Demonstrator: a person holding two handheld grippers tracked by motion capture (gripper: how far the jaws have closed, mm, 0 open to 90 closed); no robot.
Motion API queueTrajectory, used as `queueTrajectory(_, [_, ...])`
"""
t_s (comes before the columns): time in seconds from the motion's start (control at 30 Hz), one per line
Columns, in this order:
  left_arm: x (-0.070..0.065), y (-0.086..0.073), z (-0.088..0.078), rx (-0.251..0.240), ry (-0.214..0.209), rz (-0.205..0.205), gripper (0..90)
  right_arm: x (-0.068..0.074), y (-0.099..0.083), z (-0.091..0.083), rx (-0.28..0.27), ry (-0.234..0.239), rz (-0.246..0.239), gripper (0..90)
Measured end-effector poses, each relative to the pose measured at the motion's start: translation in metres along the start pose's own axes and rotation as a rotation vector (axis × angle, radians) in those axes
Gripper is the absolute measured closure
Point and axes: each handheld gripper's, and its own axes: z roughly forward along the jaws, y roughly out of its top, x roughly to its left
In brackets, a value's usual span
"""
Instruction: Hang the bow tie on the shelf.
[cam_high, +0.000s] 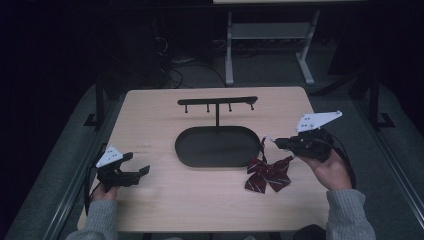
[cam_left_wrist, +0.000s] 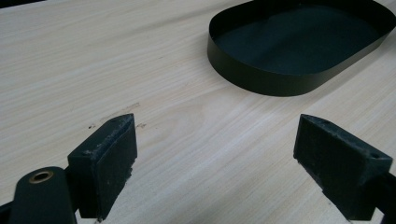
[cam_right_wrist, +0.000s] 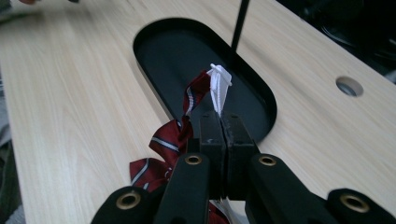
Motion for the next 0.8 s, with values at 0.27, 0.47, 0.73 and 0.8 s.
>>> queueTrajectory(0.27, [0.001, 0.0, 0.0, 0.001, 0.002, -0.003, 13.0, 0.003, 0.024, 0.0, -0.018, 0.032, -0.047, 88.4])
queueTrajectory(0.47, [0.001, 0.0, -0.001, 0.002, 0.001, 0.0, 13.0, 0.003, 0.046, 0.006, -0.021, 0.058, -0.072, 88.4])
queueTrajectory(0.73, [0.002, 0.0, -0.001, -0.014, 0.005, 0.0, 13.0, -0.002, 0.071, 0.013, -0.032, 0.093, -0.083, 88.4])
queueTrajectory(0.8, [0.002, 0.0, -0.001, -0.013, 0.005, -0.002, 13.0, -0.003, 0.075, 0.015, -0.024, 0.091, -0.08, 88.4])
